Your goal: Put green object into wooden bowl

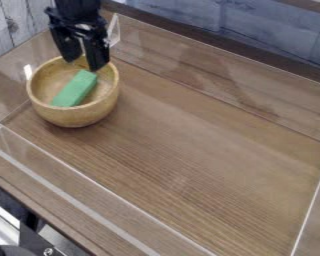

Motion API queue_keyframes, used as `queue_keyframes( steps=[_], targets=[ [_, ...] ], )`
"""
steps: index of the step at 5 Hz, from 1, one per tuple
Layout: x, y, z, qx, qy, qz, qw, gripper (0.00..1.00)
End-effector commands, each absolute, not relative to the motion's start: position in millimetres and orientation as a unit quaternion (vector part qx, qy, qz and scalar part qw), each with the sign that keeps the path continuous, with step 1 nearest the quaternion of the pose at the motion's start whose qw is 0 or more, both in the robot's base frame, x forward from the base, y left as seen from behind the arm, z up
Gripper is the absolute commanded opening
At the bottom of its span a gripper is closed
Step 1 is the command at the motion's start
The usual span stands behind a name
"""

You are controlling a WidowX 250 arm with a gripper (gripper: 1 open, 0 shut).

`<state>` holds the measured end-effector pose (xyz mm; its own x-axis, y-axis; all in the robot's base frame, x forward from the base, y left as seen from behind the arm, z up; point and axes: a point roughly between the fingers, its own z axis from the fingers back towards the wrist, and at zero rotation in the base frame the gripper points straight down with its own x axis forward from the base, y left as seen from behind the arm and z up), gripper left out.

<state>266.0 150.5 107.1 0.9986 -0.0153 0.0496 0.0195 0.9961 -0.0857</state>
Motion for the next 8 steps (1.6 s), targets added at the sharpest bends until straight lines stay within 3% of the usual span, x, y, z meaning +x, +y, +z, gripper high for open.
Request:
queue_keyframes(
  steps=[1,2,3,5,7,8],
  targets=[
    [268,159,142.2,-0.026,-0.066,-0.007,0.997,1.00],
    [265,149,142.9,-0.030,-0.068,0.025,0.997,0.00],
    [264,140,138.0,-0.032,-0.065,0.051,0.996,1.00],
    [267,146,145.5,-0.035,-0.061,0.062,0.996,1.00],
    [262,142,137.9,-0.030,-0.057,0.126,0.990,1.00],
    [267,135,141.8,-0.033,-0.055,0.098,0.993,1.00]
  ],
)
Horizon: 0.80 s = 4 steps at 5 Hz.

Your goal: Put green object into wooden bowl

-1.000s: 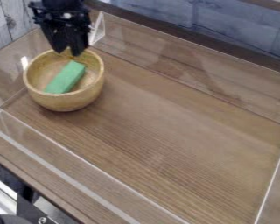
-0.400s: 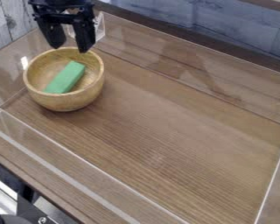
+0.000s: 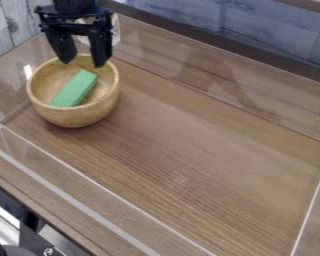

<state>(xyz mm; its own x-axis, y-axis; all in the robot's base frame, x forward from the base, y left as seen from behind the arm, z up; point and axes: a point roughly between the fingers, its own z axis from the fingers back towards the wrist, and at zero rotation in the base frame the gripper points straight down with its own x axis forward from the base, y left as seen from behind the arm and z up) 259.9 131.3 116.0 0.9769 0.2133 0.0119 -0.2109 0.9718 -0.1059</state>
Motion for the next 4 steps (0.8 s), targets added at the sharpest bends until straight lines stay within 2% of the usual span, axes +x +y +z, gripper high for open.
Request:
queue_keyframes(
  steps=[1,4],
  targets=[
    [273,128,145.4,-0.035,-0.051,0.069,0.996,1.00],
    [253,149,154.9,-0.043,-0.045,0.015,0.998,1.00]
  ],
)
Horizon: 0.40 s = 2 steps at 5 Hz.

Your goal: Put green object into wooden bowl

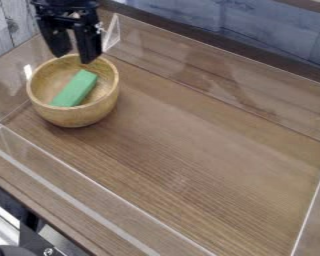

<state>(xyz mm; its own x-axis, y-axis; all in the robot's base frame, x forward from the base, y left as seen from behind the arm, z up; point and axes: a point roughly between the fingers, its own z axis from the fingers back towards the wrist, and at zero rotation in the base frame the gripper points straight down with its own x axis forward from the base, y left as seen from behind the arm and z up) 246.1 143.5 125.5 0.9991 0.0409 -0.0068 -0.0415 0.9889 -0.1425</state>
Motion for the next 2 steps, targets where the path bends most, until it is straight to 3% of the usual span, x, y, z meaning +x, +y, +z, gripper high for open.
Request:
queue_keyframes(
  steps=[1,2],
  targets=[
    [252,153,159.7,-0.046,-0.044,0.004,0.998,1.00],
    [260,145,175.0,-0.046,-0.048,0.014,0.998,1.00]
  ],
)
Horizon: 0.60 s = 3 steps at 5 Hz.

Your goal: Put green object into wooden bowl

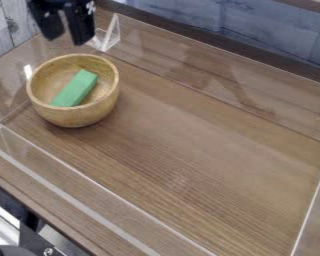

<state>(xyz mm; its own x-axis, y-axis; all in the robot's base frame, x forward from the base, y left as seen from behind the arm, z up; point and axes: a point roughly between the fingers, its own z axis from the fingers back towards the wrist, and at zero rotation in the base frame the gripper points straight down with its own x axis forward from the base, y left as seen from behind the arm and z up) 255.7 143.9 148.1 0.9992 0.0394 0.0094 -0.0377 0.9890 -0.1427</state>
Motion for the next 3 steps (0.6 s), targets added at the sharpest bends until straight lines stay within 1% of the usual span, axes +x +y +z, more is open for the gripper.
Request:
queue_keyframes(
  steps=[1,3],
  targets=[
    [268,124,180.6,-0.047,-0.052,0.010,0.997,1.00],
    [292,87,183.9,-0.060,-0.053,0.014,0.997,1.00]
  ],
)
